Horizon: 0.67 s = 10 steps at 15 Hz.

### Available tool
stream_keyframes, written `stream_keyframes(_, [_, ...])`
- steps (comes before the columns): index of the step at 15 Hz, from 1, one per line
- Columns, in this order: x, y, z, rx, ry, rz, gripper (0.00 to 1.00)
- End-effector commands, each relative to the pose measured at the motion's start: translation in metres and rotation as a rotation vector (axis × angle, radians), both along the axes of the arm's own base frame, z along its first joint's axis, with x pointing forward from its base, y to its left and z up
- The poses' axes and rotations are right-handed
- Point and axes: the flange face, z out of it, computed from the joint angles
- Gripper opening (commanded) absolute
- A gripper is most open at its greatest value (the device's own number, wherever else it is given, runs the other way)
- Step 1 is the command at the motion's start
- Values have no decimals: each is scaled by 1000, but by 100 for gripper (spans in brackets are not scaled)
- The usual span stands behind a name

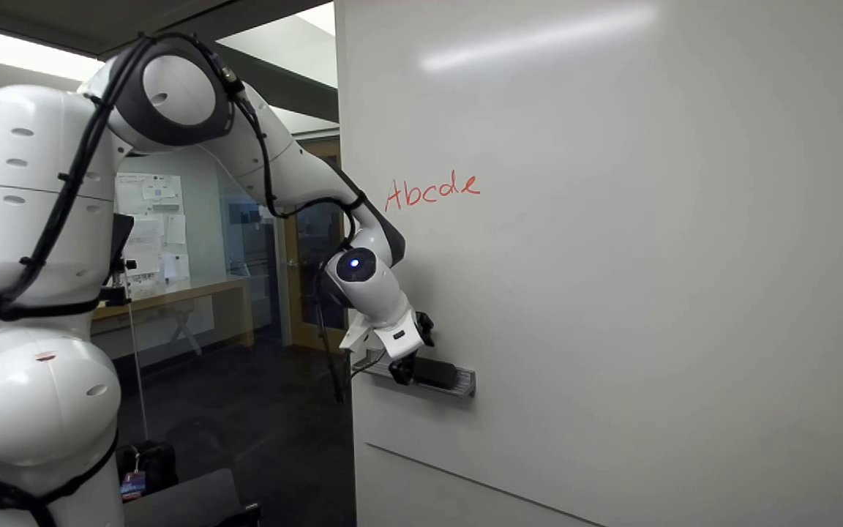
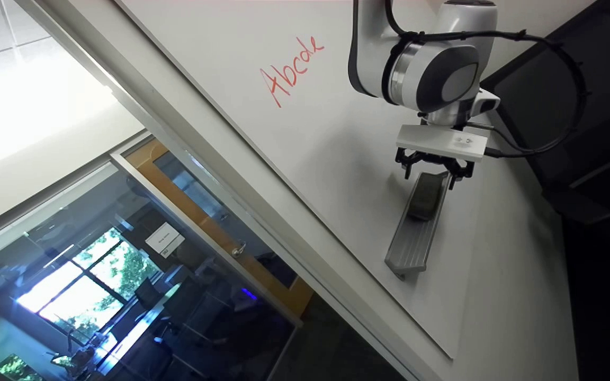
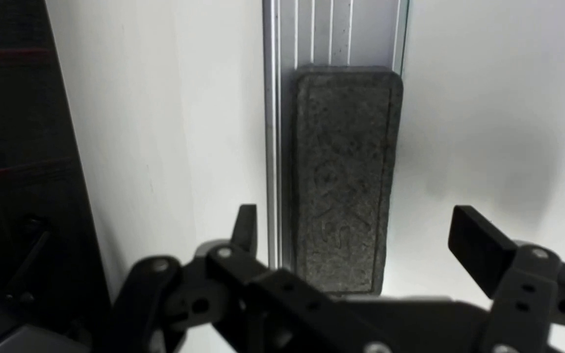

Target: Use the eraser to erase the board

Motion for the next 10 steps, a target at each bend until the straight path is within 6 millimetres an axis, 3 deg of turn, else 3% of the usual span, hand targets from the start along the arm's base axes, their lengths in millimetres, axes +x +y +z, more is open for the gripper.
stream_keyframes(1, [11, 5, -3, -28, -23, -18, 100])
stream_keyframes(10, [14, 7, -16, -38, -44, -17, 89])
